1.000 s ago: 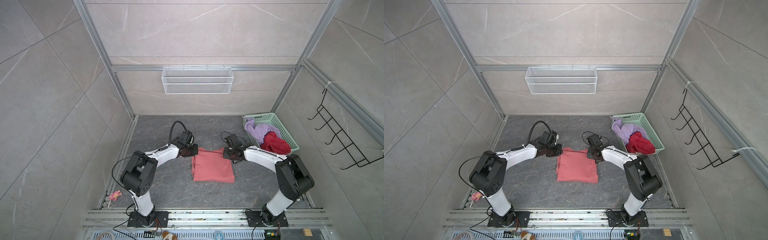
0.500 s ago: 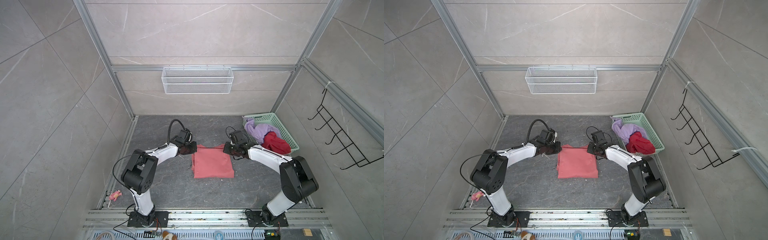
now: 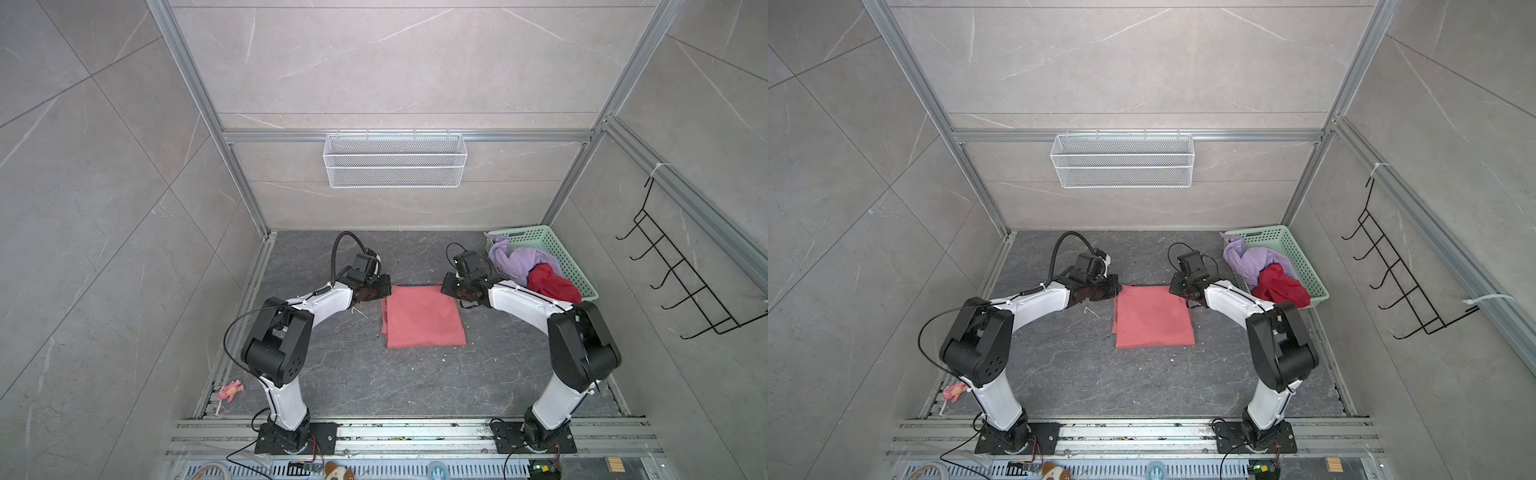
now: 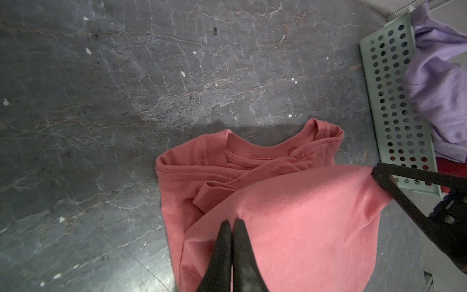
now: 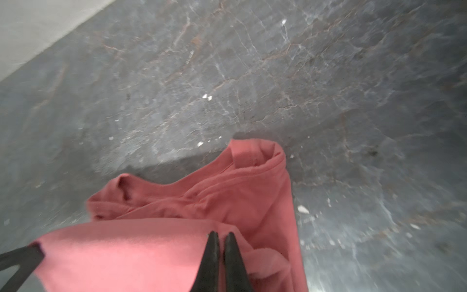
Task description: Fold and stack the t-shirts
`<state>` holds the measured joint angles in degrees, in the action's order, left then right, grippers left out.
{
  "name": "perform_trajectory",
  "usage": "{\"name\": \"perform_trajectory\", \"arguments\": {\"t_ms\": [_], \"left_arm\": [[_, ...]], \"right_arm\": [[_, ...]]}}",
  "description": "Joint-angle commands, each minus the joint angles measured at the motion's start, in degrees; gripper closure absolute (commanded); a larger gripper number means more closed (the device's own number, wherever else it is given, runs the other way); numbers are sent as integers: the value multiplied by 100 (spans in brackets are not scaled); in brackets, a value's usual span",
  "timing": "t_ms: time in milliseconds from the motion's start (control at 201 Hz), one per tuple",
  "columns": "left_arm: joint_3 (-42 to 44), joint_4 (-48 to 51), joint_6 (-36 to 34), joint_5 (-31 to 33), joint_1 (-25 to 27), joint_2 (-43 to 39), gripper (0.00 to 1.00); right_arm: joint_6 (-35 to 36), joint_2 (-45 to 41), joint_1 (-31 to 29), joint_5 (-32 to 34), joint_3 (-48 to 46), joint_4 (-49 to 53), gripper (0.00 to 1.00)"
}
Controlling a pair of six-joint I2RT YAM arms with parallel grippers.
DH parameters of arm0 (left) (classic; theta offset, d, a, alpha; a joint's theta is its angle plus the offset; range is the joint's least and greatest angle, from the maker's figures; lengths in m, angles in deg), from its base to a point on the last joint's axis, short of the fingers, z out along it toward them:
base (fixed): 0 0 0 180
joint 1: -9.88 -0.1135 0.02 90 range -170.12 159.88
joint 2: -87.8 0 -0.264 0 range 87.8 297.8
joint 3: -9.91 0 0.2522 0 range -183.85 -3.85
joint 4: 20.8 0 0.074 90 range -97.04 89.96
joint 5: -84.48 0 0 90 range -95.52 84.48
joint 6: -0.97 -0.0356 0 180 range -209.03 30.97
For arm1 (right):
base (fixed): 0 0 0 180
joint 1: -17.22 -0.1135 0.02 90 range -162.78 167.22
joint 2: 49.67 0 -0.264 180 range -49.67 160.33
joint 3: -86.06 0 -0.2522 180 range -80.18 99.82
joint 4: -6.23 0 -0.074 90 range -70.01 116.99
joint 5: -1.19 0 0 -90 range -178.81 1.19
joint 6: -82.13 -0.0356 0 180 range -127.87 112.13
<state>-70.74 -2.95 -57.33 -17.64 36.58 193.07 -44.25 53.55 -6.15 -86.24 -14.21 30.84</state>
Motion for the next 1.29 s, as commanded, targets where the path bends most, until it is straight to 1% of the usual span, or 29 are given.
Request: {"name": "perform_trajectory", "arguments": {"t_ms": [0, 119, 239, 319, 348, 353, 398, 423, 453, 557, 652, 722, 791, 846, 966, 1050, 1175, 1289], "left_arm": [[-199, -278, 37, -148, -203, 308, 100], [-247, -344, 98, -176, -307, 449, 100], [-364, -162, 38, -147, -317, 412, 100], [-377, -30, -38, -2, -315, 276, 100], [-368, 20, -77, 41, -312, 217, 100], [-368, 25, -90, 46, -313, 196, 100], [-368, 100, -159, 96, -321, 102, 100], [-361, 137, -189, 116, -317, 34, 95], [-355, 203, -232, 168, -315, -44, 88], [-236, 324, -375, 324, -314, -385, 61], [-48, 451, -493, 360, -320, -744, 50], [109, 611, -556, 248, -317, -979, 42], [393, 636, -541, 45, -315, -1224, 31], [644, 615, -479, -135, -315, -1407, 26], [1254, 280, -168, -755, -318, -1682, 16], [1604, -30, 50, -1081, -295, -1731, 12], [1871, -411, 310, -1260, -289, -1598, 12], [1909, -581, 499, -1247, -289, -1318, 12]], "right_arm": [[87, 403, 26, 316, 253, -56, 98], [140, 681, 38, 393, 438, -69, 96], [150, 647, 85, 397, 550, 55, 89], [241, 427, 85, 605, 580, 227, 78], [292, 335, 88, 722, 579, 330, 71], [308, 296, 88, 768, 580, 361, 69], [339, 174, 89, 936, 604, 550, 60], [371, 105, 87, 1036, 635, 720, 54], [406, 27, 83, 1069, 671, 895, 52], [497, -334, 47, 1054, 627, 1299, 50], [509, -766, -84, 997, 454, 1452, 50], [445, -990, -247, 891, 331, 1481, 50], [386, -1058, -464, 716, 281, 1472, 50], [308, -994, -626, 635, 271, 1449, 50], [116, -636, -815, 525, 287, 1262, 49], [70, -339, -901, 505, 278, 1026, 47], [85, 67, -966, 507, 317, 819, 44], [171, 389, -966, 509, 403, 813, 44]]}}
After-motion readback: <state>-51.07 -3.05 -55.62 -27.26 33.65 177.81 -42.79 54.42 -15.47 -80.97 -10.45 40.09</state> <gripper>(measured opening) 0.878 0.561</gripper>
